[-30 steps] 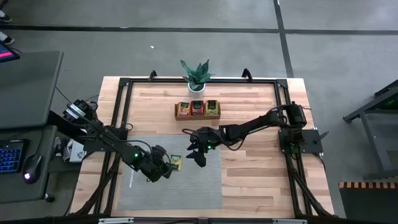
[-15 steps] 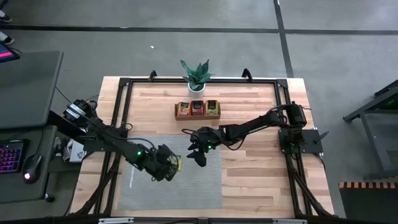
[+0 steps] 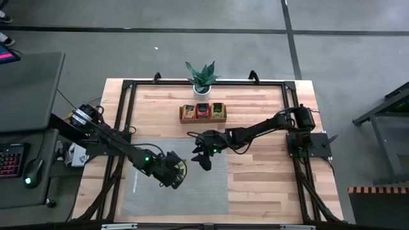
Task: Pick & Place Tea
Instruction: Put the yellow tea bag into the right section of the wooden organizer
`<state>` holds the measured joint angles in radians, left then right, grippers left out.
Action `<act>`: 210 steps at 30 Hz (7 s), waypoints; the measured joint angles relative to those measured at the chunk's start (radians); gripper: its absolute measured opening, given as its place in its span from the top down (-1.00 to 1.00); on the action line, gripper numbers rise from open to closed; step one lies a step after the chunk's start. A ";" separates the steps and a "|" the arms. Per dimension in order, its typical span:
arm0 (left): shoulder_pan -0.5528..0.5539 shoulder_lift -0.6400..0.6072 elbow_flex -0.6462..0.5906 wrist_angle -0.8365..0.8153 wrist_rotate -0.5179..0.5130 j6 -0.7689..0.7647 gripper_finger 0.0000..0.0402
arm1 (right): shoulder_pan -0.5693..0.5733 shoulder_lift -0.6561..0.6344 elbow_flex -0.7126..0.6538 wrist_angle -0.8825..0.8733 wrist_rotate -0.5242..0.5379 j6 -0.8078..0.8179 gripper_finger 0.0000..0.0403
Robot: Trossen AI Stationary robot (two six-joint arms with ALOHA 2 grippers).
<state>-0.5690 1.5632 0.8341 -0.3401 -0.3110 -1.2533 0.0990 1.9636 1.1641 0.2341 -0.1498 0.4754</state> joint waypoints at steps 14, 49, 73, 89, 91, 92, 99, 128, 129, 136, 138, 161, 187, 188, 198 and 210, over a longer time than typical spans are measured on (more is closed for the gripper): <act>-0.001 0.175 0.006 0.020 -0.004 -0.103 1.00 | 0.000 0.000 0.000 0.010 -0.007 0.139 -0.01; 0.000 0.203 -0.001 0.097 0.001 -0.110 1.00 | -0.009 0.127 0.000 0.072 -0.083 0.403 -0.25; 0.000 0.208 -0.003 0.174 -0.035 -0.084 1.00 | 0.015 0.215 0.023 0.148 -0.134 0.488 -0.30; 0.000 0.208 -0.002 0.167 -0.031 -0.087 1.00 | 0.031 0.246 0.121 0.011 -0.171 0.462 -0.28; 0.000 0.208 -0.002 0.167 -0.031 -0.087 1.00 | 0.031 0.246 0.122 0.004 -0.166 0.460 -0.24; 0.000 0.208 -0.002 0.167 -0.031 -0.087 1.00 | 0.031 0.246 0.122 0.002 -0.163 0.458 -0.21; 0.000 0.208 -0.002 0.166 -0.031 -0.087 1.00 | 0.026 0.246 0.121 0.000 -0.148 0.463 0.25; 0.000 0.152 -0.003 0.155 -0.005 -0.059 1.00 | 0.006 0.204 0.115 -0.032 -0.189 0.386 1.00; 0.000 0.144 -0.004 0.146 -0.005 -0.055 1.00 | 0.006 0.204 0.115 -0.036 -0.189 0.386 1.00; -0.001 0.082 -0.006 0.134 -0.008 -0.027 1.00 | 0.007 0.201 0.115 -0.043 -0.189 0.380 1.00; -0.001 0.063 -0.005 0.120 -0.010 -0.026 1.00 | 0.007 0.201 0.115 -0.042 -0.186 0.380 1.00; -0.001 -0.055 -0.002 -0.082 -0.145 -0.064 1.00 | 0.001 0.020 0.116 -0.214 -0.091 0.282 1.00; -0.001 -0.056 -0.002 -0.001 -0.332 -0.117 1.00 | 0.091 -0.570 -0.434 0.642 0.667 -0.109 1.00; -0.001 -0.056 -0.002 0.024 -0.349 -0.117 1.00 | 0.106 -0.571 -0.473 0.742 0.694 -0.136 1.00; 0.005 -0.056 -0.001 0.441 -0.636 -0.046 1.00 | 0.166 -0.550 -0.596 1.331 0.716 -0.357 1.00; 0.159 -0.108 0.000 1.387 -0.316 0.754 1.00 | 0.156 -0.555 -0.463 1.332 0.594 -0.480 1.00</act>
<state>-0.4096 1.4547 0.8337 1.0469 -0.6268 -0.4993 0.2550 1.4091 0.7014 1.5661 0.4442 -0.0050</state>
